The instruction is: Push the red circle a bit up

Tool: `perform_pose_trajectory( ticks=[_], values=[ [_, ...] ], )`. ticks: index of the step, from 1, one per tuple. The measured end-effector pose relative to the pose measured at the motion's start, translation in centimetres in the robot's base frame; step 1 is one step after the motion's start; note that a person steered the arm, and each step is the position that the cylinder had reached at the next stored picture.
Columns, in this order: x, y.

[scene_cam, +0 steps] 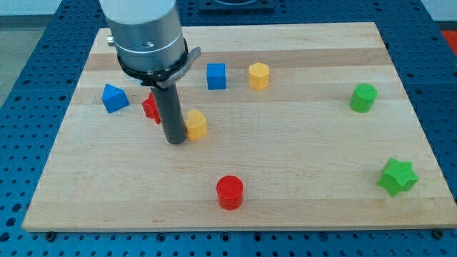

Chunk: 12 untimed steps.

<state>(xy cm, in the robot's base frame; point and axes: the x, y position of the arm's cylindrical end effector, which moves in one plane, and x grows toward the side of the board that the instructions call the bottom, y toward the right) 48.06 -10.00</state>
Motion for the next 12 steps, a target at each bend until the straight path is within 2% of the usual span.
perform_pose_trajectory(
  ticks=[2, 4, 5, 11, 12],
  values=[
    [-0.3, 0.3],
    [10.2, -2.0],
    [13.8, -1.5],
    [13.8, 5.3],
    [13.8, 9.0]
  ],
)
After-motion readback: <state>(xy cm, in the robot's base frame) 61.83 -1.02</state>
